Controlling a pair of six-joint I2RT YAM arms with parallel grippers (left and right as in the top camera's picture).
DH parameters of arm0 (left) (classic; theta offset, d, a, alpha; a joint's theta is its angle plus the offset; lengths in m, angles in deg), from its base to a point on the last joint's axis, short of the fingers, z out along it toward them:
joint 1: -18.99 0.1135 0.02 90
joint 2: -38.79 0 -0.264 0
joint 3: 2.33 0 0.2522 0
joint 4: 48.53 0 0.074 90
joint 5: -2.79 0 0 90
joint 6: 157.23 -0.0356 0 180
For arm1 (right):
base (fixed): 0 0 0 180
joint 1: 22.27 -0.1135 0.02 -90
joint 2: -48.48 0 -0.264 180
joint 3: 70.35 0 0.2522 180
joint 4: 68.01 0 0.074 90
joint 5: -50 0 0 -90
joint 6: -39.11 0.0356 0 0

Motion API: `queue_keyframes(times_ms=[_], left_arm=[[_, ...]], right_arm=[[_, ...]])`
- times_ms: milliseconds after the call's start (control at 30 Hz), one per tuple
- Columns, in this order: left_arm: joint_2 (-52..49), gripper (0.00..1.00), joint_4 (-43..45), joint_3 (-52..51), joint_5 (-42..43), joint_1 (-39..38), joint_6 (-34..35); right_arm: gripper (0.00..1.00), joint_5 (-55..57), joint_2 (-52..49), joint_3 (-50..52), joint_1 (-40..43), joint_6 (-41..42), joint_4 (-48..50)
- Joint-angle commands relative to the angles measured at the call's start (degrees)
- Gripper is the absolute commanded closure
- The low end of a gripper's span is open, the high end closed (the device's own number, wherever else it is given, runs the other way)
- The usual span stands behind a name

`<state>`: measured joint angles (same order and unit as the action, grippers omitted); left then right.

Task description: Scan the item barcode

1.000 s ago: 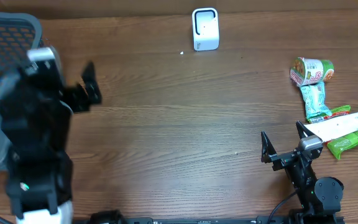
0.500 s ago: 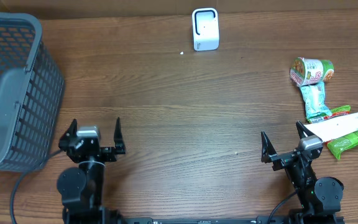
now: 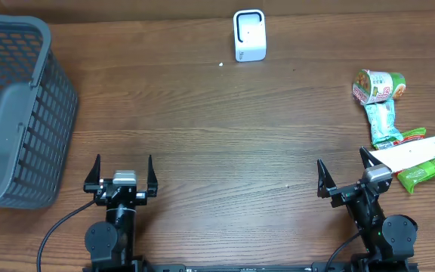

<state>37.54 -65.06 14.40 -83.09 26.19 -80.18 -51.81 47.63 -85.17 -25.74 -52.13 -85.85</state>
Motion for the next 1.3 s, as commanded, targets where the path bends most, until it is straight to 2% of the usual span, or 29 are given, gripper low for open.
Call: queue_keyframes(times_ms=[0,267,1267], left_arm=[[1.09,0.00,-0.13,-2.10,0.39,-1.11,-2.10],[1.11,0.00,-1.38,-2.67,-0.04,-3.89,-1.86],[1.05,0.00,-1.38,-2.67,-0.04,-3.85,-1.86]], right_arm=[[0.00,-0.28,0.68,0.59,-0.33,0.37,0.33],[0.00,-0.28,0.68,0.59,-0.33,0.37,0.35],[0.00,-0.28,0.68,0.59,-0.33,0.37,0.33]])
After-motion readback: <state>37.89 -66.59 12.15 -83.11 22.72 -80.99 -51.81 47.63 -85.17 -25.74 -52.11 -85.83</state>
